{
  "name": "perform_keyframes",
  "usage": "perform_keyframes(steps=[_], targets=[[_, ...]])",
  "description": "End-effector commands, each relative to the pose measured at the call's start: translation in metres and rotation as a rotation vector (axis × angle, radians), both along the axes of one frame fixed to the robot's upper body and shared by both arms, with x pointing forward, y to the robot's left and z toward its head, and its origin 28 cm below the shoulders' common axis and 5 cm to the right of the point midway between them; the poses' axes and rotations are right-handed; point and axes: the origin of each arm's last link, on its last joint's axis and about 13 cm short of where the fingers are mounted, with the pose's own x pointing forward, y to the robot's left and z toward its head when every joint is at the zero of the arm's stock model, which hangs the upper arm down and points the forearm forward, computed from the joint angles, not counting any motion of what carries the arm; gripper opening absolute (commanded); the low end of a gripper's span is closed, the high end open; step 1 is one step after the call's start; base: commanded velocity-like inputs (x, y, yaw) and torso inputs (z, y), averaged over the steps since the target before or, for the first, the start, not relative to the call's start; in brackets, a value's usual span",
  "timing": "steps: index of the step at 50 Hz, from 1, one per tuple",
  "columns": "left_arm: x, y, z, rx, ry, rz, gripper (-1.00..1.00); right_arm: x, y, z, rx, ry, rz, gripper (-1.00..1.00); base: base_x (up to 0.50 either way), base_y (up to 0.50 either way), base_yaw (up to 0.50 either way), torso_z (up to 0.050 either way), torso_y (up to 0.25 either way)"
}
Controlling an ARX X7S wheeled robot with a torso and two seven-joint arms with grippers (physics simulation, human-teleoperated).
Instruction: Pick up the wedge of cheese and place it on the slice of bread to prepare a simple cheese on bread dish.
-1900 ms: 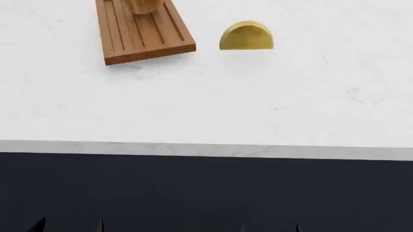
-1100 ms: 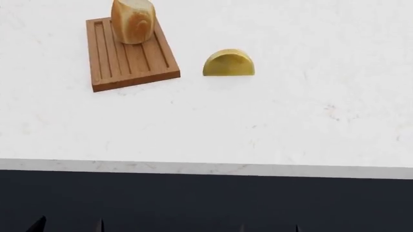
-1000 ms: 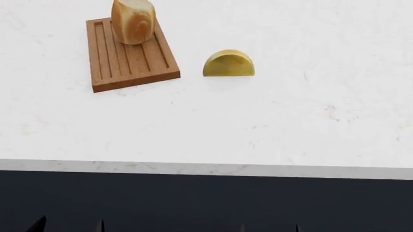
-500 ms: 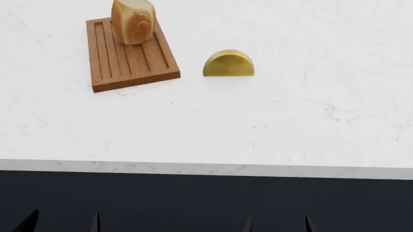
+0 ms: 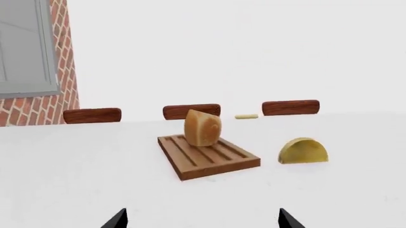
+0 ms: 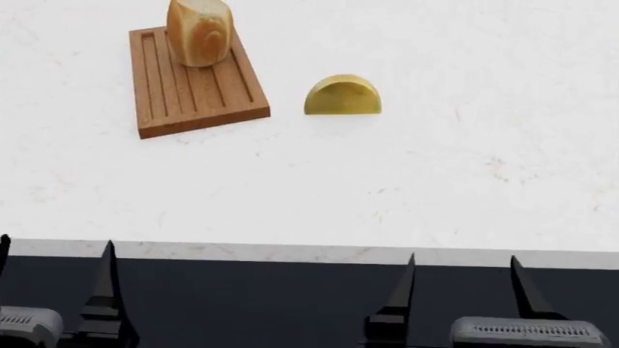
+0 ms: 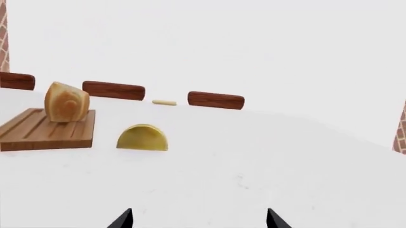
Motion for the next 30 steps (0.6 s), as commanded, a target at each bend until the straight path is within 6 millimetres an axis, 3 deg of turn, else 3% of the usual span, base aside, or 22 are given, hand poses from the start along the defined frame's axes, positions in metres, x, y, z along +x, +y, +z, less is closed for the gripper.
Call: perform_keyframes(steps=[1, 14, 30], targets=[[0.007, 0.004, 0.033, 0.027, -0.067, 0.004, 1.00, 0.003, -0.011, 0.031, -0.047, -0.057, -0.038, 1.00, 0.00, 0.00, 0.00, 0.000, 0.000], [0.024, 0.014, 0.066, 0.042, -0.107, 0.050, 1.00, 0.019, -0.024, 0.050, -0.079, -0.091, -0.078, 1.00, 0.00, 0.00, 0.00, 0.000, 0.000], [0.038, 0.019, 0.103, 0.072, -0.151, 0.086, 1.00, 0.030, -0.038, 0.090, -0.117, -0.149, -0.134, 1.00, 0.00, 0.00, 0.00, 0.000, 0.000]])
